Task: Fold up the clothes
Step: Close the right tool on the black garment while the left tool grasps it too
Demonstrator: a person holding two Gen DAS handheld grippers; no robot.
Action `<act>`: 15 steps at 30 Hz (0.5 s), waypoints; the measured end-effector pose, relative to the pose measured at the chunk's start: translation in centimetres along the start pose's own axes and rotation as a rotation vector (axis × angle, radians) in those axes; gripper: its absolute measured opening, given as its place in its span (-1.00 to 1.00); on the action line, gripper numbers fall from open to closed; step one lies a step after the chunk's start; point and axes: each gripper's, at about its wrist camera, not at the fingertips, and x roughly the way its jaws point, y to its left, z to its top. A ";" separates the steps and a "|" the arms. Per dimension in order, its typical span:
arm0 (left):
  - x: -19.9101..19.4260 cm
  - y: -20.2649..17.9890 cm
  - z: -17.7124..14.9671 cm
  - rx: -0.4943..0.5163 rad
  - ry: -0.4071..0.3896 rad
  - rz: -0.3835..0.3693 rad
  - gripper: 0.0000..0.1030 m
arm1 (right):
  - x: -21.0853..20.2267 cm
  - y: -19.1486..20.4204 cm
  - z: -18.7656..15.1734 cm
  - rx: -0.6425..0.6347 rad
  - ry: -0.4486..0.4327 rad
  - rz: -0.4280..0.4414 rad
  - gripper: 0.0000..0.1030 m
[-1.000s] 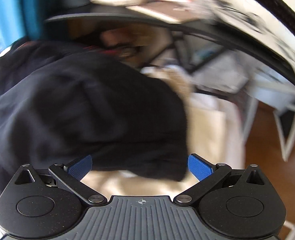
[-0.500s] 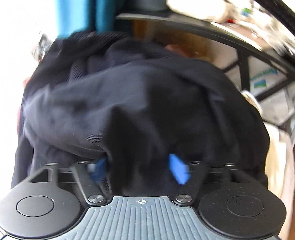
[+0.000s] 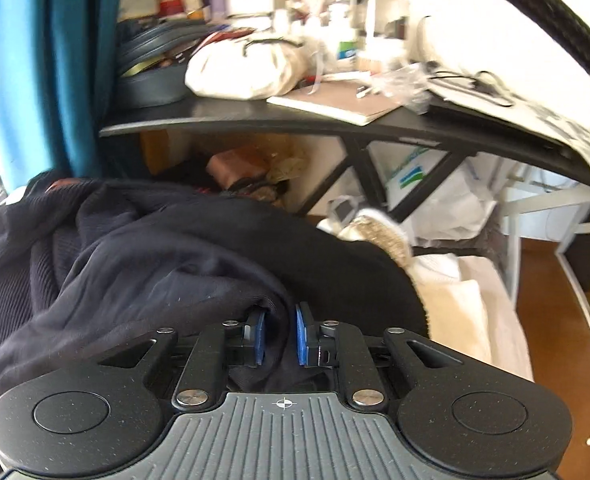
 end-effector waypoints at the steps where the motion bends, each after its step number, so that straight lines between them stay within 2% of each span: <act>1: -0.1 -0.1 -0.4 0.016 -0.001 -0.015 0.99 | -0.1 -0.2 -0.2 -0.009 0.014 0.014 -0.61; 2: -0.1 -0.1 -0.9 0.029 0.004 -0.031 0.99 | -0.2 -0.3 -0.4 -0.018 0.028 0.027 -0.42; 5: -0.1 0.0 -2.5 0.066 0.022 -0.059 0.99 | -0.3 0.0 -1.1 -0.032 0.046 0.041 -0.20; 8: 0.3 0.0 -3.8 0.108 0.040 -0.026 0.99 | 0.0 1.5 -1.8 -0.071 0.055 0.046 0.07; 12: 0.9 0.3 -4.2 0.104 0.046 0.010 0.99 | -0.4 3.2 -2.2 -0.123 0.065 0.071 0.17; 15: 0.9 0.8 -3.6 0.070 0.027 0.012 0.99 | -1.3 4.3 -2.8 -0.171 0.026 0.104 0.43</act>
